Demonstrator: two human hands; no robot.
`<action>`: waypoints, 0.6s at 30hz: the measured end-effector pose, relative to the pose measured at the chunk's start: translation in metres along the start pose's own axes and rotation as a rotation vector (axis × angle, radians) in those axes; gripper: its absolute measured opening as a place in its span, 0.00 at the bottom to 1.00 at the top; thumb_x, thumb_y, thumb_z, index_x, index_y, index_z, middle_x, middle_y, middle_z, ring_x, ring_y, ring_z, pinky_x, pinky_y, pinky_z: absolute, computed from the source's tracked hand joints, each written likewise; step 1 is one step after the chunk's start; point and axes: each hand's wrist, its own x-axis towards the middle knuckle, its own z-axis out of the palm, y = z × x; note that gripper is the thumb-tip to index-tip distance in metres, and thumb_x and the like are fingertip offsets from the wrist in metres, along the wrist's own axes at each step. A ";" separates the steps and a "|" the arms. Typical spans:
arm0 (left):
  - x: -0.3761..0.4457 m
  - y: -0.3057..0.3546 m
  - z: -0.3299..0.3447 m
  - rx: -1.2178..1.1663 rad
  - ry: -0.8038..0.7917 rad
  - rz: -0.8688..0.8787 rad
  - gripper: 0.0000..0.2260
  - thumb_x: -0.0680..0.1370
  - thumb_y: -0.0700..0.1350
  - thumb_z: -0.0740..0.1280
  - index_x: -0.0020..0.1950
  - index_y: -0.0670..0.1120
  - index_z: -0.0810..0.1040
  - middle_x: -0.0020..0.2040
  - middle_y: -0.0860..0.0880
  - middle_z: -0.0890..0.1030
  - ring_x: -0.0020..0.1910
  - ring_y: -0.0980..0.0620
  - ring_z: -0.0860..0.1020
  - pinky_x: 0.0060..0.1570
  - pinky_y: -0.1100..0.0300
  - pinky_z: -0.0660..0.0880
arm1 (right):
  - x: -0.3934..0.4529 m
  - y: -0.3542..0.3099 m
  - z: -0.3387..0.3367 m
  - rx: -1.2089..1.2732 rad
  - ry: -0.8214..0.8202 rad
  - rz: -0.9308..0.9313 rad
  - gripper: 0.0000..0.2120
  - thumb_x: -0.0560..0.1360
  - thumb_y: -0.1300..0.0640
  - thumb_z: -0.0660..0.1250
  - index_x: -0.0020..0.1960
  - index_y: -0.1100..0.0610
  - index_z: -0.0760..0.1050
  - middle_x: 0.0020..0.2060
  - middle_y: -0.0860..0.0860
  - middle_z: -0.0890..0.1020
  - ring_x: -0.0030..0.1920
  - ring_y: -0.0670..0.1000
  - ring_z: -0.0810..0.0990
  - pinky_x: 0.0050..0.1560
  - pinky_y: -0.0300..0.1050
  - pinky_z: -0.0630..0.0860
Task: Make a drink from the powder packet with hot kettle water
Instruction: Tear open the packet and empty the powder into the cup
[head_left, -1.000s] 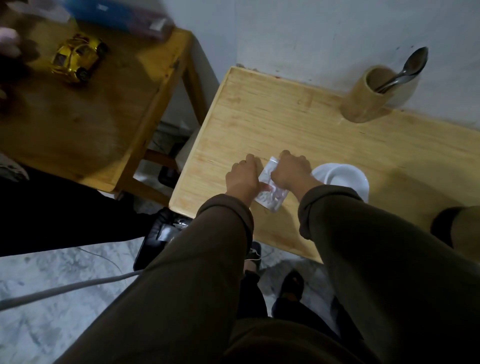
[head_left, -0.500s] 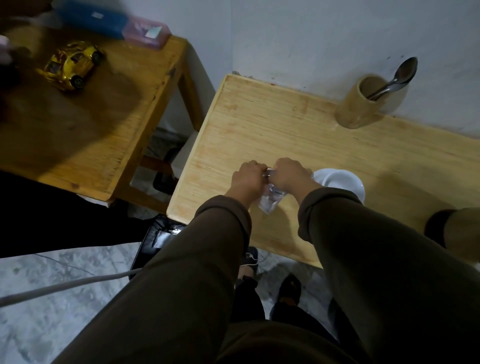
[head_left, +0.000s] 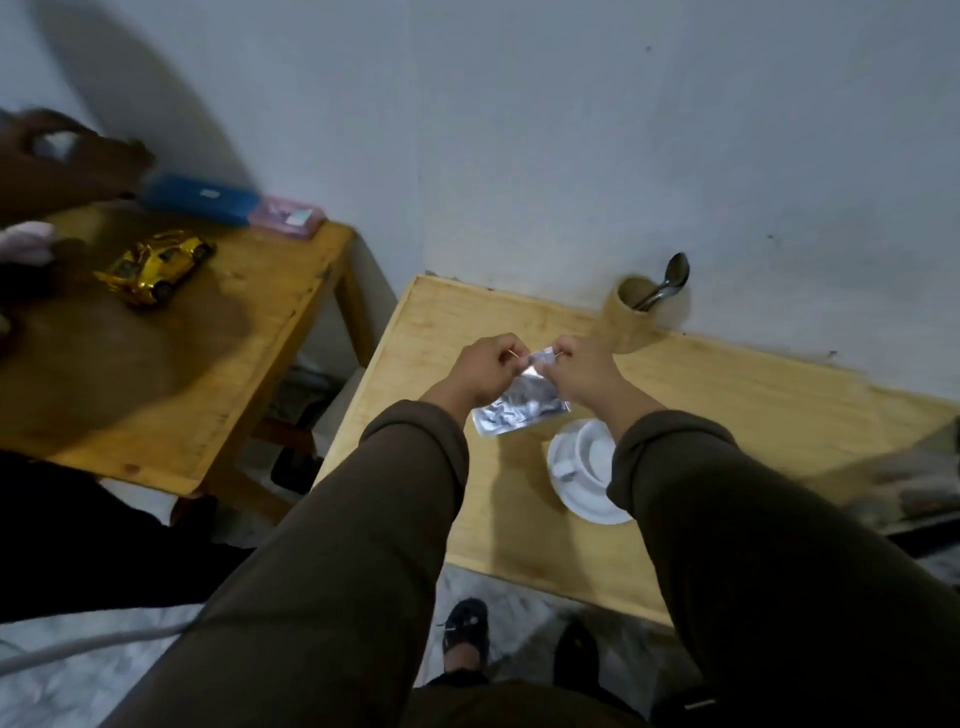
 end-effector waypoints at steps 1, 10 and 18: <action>0.001 0.006 -0.001 0.005 0.009 0.004 0.09 0.79 0.43 0.64 0.54 0.41 0.79 0.44 0.48 0.77 0.44 0.51 0.73 0.41 0.63 0.66 | -0.001 -0.001 -0.006 0.042 0.032 -0.010 0.08 0.72 0.57 0.70 0.37 0.54 0.73 0.32 0.50 0.75 0.42 0.53 0.75 0.42 0.48 0.76; 0.002 0.057 0.005 -0.066 0.108 0.020 0.07 0.77 0.48 0.67 0.48 0.47 0.82 0.42 0.51 0.79 0.46 0.53 0.75 0.50 0.59 0.70 | -0.020 -0.006 -0.058 0.184 0.097 -0.083 0.12 0.72 0.64 0.67 0.33 0.50 0.72 0.28 0.50 0.75 0.35 0.55 0.77 0.49 0.60 0.79; -0.003 0.103 0.017 -0.031 0.231 -0.012 0.11 0.79 0.52 0.62 0.50 0.51 0.82 0.52 0.51 0.84 0.52 0.53 0.78 0.50 0.60 0.62 | -0.021 0.001 -0.093 0.279 0.112 -0.145 0.07 0.74 0.63 0.66 0.38 0.56 0.74 0.30 0.52 0.76 0.29 0.50 0.75 0.39 0.48 0.80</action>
